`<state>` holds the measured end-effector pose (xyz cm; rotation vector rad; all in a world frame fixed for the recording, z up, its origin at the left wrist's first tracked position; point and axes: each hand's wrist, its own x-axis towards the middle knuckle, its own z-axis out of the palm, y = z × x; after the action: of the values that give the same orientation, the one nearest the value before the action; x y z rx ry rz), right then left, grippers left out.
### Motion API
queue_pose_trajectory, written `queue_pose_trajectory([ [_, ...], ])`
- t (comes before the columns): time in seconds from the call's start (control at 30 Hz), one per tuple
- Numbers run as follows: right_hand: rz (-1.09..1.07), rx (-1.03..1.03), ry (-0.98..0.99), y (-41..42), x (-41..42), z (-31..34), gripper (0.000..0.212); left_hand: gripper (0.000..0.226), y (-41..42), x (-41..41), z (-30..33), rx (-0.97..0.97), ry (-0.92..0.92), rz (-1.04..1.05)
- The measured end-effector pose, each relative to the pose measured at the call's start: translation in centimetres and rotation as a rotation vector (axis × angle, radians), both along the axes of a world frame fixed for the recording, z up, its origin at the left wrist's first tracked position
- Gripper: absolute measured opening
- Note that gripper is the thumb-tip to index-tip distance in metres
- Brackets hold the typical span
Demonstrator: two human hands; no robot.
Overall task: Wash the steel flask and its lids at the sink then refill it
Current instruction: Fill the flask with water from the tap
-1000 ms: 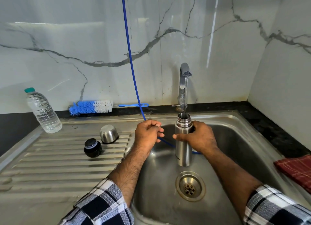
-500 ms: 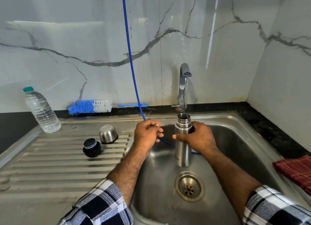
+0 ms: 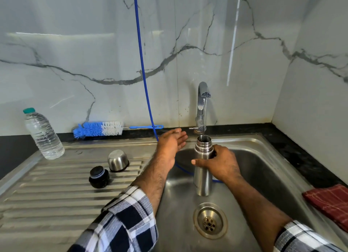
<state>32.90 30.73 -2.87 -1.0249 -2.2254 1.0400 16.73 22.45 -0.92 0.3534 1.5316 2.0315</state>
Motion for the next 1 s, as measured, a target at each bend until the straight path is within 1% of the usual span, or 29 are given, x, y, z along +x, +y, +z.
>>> queue_pose_trajectory([
  [0.1,-0.011,-0.004,0.005,0.2,-0.1,-0.1,0.048,0.028,2.5,-0.7,1.0,0.032,-0.099,-0.052],
  [0.23,-0.012,-0.02,0.016,0.5,-0.1,0.0,0.047,0.032,4.0,-1.5,1.8,0.018,-0.129,-0.09],
  [0.3,-0.018,-0.032,0.025,0.7,0.0,0.0,0.048,0.035,4.2,-1.8,2.1,0.042,-0.162,-0.096],
  [0.4,-0.032,-0.038,0.029,0.9,0.0,-0.1,0.048,0.046,4.6,-2.0,2.8,0.117,-0.2,-0.13],
  [0.5,-0.033,-0.046,0.024,0.9,-0.1,-0.3,0.051,0.052,5.4,-1.5,4.0,0.171,-0.174,-0.195],
  [0.63,-0.025,-0.046,0.028,0.9,-0.1,-0.2,0.049,0.064,6.0,-1.1,4.9,0.155,-0.135,-0.337],
  [0.7,-0.017,-0.048,0.03,0.8,-0.1,-0.2,0.049,0.067,5.4,-1.3,5.1,0.144,-0.114,-0.4],
  [0.8,-0.015,-0.036,0.02,0.9,0.0,0.0,0.048,0.064,4.0,-1.2,4.9,0.117,-0.071,-0.395],
  [0.87,-0.024,-0.026,0.025,0.9,0.3,0.4,0.046,0.051,2.4,-0.6,4.4,0.073,-0.021,-0.301],
  [0.93,-0.028,-0.005,0.026,0.8,0.6,1.0,0.045,0.032,0.2,0.0,3.7,-0.031,0.081,-0.219],
  [1.0,-0.004,0.019,0.037,0.3,1.2,2.1,0.048,0.026,-2.8,0.7,2.6,-0.137,0.187,-0.176],
])
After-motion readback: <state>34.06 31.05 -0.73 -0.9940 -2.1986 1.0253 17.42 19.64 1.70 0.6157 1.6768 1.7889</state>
